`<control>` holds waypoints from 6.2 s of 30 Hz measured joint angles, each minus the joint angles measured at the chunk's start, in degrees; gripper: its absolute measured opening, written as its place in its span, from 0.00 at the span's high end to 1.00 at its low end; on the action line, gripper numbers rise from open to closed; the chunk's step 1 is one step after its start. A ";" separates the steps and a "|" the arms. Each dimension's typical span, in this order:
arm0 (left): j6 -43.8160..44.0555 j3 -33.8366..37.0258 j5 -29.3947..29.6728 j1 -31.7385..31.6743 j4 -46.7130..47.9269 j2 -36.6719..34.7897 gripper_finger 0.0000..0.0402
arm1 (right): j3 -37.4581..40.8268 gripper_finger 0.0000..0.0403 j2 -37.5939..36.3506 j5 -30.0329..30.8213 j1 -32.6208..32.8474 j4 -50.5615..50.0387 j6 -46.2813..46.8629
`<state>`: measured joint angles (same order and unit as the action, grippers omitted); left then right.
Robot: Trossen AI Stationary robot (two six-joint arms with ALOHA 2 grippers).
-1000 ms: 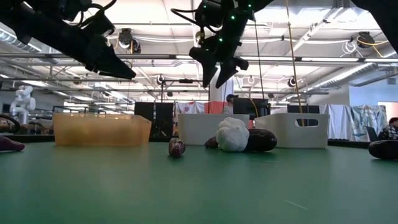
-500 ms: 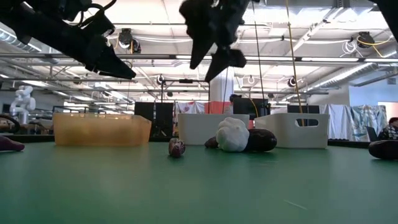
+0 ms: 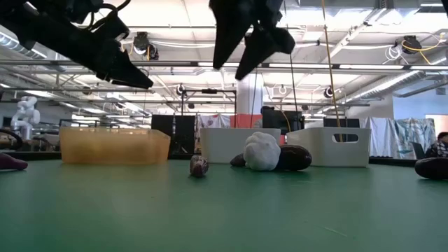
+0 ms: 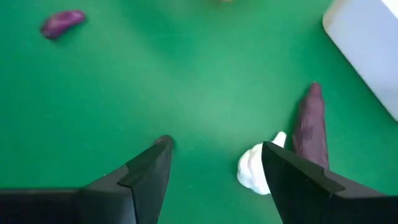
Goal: Sort produce into baskets
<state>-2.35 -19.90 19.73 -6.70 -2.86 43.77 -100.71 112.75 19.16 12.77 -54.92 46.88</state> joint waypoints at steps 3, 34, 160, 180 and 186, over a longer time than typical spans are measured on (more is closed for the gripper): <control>0.04 0.00 -0.02 0.02 -0.69 0.00 0.25 | 0.00 0.39 1.41 -0.03 -1.23 -1.09 1.44; -0.98 -0.02 -1.25 -0.04 -1.17 -0.02 0.25 | 0.00 0.29 13.44 -5.67 -4.78 -12.37 12.24; -1.00 -0.02 -3.26 -0.02 -1.22 -0.02 0.25 | -0.02 0.23 3.91 -32.48 22.44 -30.59 45.81; -0.96 -0.02 -3.28 -0.02 -0.93 -0.02 0.25 | 13.71 0.23 3.91 -40.73 18.70 -25.97 27.58; -0.96 -0.02 -3.28 -0.02 -0.93 -0.02 0.25 | 18.29 0.23 3.88 -40.73 17.18 -23.63 20.48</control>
<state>-3.31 -19.92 16.45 -6.72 -3.79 43.75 -82.41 116.64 -21.58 29.96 -78.55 67.36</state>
